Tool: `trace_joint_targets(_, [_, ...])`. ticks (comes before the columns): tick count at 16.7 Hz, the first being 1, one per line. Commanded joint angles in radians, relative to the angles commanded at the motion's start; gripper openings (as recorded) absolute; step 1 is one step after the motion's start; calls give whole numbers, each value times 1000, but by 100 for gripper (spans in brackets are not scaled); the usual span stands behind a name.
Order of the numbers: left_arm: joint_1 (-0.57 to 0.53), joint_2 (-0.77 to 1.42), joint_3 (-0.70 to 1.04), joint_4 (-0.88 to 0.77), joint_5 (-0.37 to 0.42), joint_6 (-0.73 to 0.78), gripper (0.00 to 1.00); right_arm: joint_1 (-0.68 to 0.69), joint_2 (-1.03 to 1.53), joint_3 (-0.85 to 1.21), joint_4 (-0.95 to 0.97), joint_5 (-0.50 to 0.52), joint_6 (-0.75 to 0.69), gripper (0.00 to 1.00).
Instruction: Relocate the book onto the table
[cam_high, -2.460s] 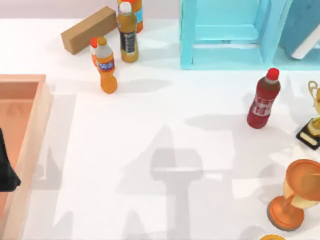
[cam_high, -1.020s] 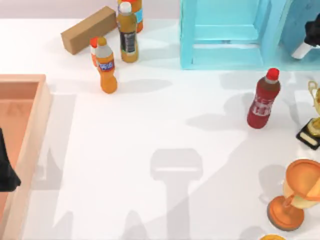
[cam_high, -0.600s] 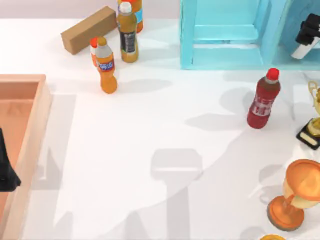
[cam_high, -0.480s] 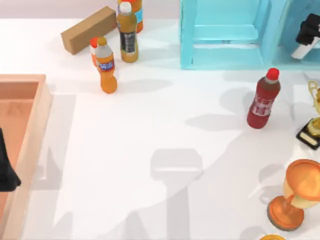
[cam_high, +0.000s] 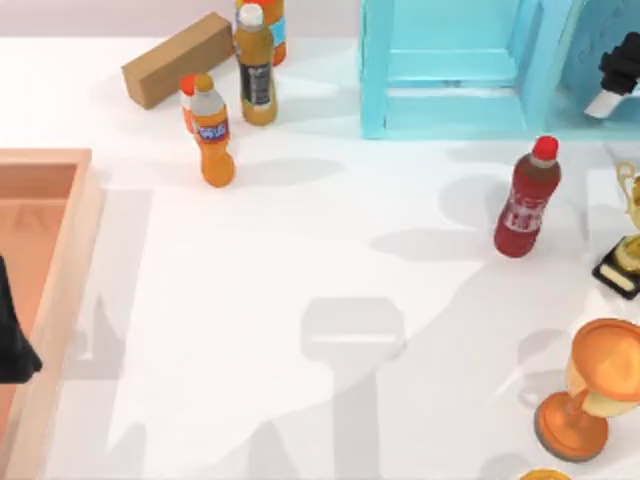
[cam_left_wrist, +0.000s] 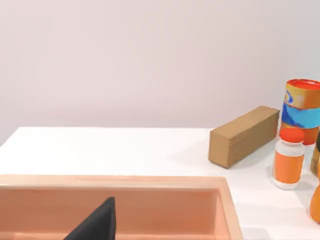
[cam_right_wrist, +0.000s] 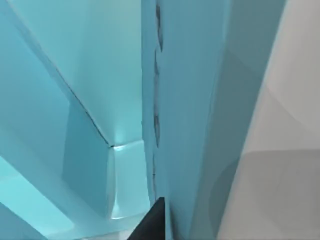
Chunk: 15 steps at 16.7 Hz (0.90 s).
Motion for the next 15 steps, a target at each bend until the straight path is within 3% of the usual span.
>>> trace_joint_targets(5, [0,0,0,0,0,0,100,0,0,0,0,0,0,2])
trace_joint_targets(13, [0,0,0,0,0,0,100,0,0,0,0,0,0,0])
trace_joint_targets(14, [0,0,0,0,0,0,100,21,-55,-108,59,130,-9,0])
trace_joint_targets(15, [0,0,0,0,0,0,100,21,-57,-109,57,130,-9,0])
